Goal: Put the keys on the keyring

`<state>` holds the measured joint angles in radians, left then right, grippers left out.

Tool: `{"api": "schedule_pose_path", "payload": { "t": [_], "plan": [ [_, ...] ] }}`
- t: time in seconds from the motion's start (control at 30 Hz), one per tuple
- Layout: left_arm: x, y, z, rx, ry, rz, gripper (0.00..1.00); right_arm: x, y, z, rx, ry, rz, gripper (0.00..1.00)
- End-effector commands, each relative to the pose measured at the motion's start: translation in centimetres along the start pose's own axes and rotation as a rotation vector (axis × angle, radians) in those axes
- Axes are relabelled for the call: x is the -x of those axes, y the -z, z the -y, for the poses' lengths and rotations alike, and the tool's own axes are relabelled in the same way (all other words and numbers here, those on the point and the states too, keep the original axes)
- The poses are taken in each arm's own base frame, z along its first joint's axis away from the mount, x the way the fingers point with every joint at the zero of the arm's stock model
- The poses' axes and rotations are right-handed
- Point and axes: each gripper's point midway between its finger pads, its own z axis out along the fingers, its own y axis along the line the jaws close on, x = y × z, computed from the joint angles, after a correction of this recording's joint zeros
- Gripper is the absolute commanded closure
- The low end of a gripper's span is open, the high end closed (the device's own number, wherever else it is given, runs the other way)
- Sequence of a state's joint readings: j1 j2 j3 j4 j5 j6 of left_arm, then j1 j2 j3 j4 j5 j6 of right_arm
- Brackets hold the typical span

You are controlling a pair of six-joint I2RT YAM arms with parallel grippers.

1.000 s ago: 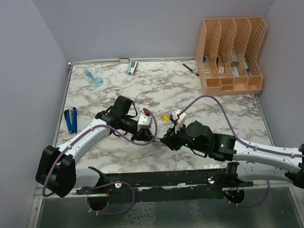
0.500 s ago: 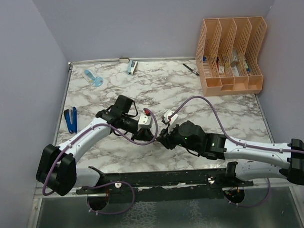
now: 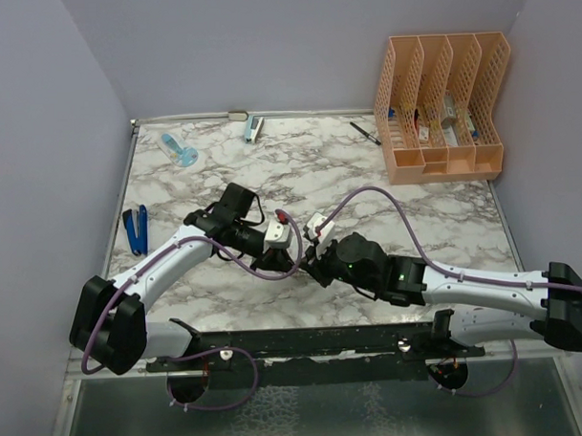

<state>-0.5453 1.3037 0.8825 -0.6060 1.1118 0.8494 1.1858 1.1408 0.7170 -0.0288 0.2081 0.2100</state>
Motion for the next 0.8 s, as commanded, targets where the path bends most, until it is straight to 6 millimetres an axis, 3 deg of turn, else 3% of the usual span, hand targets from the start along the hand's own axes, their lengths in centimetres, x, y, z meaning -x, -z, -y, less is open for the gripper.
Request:
{"api": "schedule_pose_path", "payload": {
  "t": [0.0, 0.1, 0.17, 0.33, 0.57, 0.77],
  "plan": [
    [0.6, 0.2, 0.2, -0.001, -0.031, -0.005, 1.00, 2.1, 0.1, -0.2, 0.002, -0.004, 0.066, 0.99],
    [0.6, 0.4, -0.3, 0.022, -0.036, -0.027, 0.99, 1.9, 0.2, -0.2, 0.000, -0.010, 0.059, 0.99],
    [0.9, 0.8, -0.9, 0.053, -0.045, -0.051, 0.83, 1.7, 0.4, -0.1, -0.001, -0.017, 0.058, 0.99],
    [2.2, 2.3, -1.9, 0.108, -0.090, -0.116, 0.63, 1.0, 1.0, 0.8, -0.044, -0.034, 0.056, 0.99],
    [3.6, 3.5, -1.5, 0.117, -0.113, -0.156, 0.56, 1.1, 1.6, 1.8, -0.092, -0.039, 0.058, 0.99],
    [4.4, 2.8, -1.2, 0.081, -0.099, -0.085, 0.53, 1.2, 1.1, 1.3, -0.074, -0.036, 0.046, 0.99]
  ]
}}
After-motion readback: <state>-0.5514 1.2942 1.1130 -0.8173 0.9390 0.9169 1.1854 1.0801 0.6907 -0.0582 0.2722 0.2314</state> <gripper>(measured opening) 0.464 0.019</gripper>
